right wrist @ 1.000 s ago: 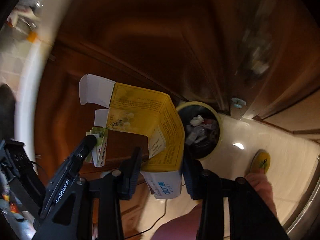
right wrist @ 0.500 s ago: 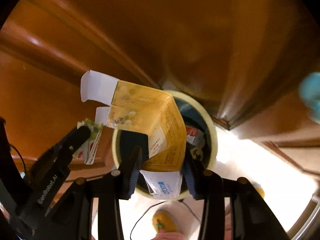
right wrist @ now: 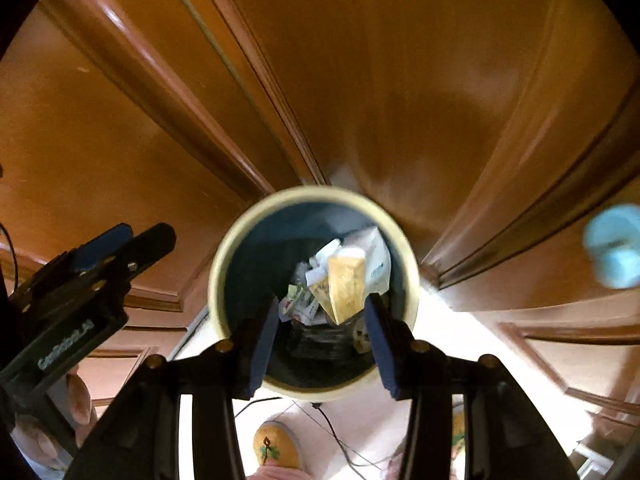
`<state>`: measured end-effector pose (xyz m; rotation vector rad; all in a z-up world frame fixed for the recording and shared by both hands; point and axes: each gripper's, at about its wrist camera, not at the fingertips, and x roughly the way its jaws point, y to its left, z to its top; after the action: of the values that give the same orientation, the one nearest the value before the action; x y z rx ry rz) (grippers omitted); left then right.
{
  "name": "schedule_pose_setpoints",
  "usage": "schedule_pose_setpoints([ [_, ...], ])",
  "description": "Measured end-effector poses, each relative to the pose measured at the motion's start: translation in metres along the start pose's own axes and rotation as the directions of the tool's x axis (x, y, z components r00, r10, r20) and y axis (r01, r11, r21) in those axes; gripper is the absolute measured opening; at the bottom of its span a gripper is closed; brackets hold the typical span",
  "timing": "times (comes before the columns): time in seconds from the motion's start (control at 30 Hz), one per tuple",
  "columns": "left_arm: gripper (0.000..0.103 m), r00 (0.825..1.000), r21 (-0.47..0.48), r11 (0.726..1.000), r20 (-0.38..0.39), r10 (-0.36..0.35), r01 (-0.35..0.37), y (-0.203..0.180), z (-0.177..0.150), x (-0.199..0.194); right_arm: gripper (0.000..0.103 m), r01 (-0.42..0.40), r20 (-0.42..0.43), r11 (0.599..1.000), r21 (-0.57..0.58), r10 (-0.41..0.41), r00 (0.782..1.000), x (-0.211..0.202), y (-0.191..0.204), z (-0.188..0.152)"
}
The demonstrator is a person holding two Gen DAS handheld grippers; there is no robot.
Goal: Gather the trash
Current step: 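Raise both tools back toward the counter corner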
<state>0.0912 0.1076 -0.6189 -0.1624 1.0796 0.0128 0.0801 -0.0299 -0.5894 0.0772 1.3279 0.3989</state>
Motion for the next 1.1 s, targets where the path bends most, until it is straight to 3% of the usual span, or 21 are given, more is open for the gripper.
schedule_pose_setpoints([
  [0.23,0.060,0.996,0.024,1.000,0.088,-0.006,0.004,-0.013,0.037,-0.103,0.045,0.002,0.112,1.000,-0.022,0.001,0.994,-0.113,0.017,0.017],
  [0.27,0.061,0.995,0.032,0.999,0.102,-0.008,0.004,-0.017,0.045,-0.117,0.045,0.060,0.200,0.998,0.031,-0.065,0.978,-0.128,0.018,0.020],
  [0.4,0.061,0.985,0.070,0.998,0.174,-0.021,0.008,-0.036,0.083,-0.183,0.045,0.070,0.272,0.997,0.007,-0.070,0.960,-0.201,0.031,0.036],
  [0.67,0.062,0.950,0.109,0.994,0.306,-0.061,0.029,-0.061,0.151,-0.301,0.045,0.097,0.424,0.995,-0.014,-0.082,0.902,-0.339,0.047,0.064],
  [0.93,0.063,0.933,0.146,0.987,0.343,-0.112,0.064,-0.087,0.194,-0.377,0.045,0.096,0.503,0.995,0.020,-0.093,0.859,-0.442,0.048,0.078],
  [1.1,0.077,0.924,0.163,0.983,0.358,-0.137,0.082,-0.107,0.220,-0.414,0.045,0.071,0.534,0.996,0.052,-0.088,0.841,-0.499,0.035,0.094],
])
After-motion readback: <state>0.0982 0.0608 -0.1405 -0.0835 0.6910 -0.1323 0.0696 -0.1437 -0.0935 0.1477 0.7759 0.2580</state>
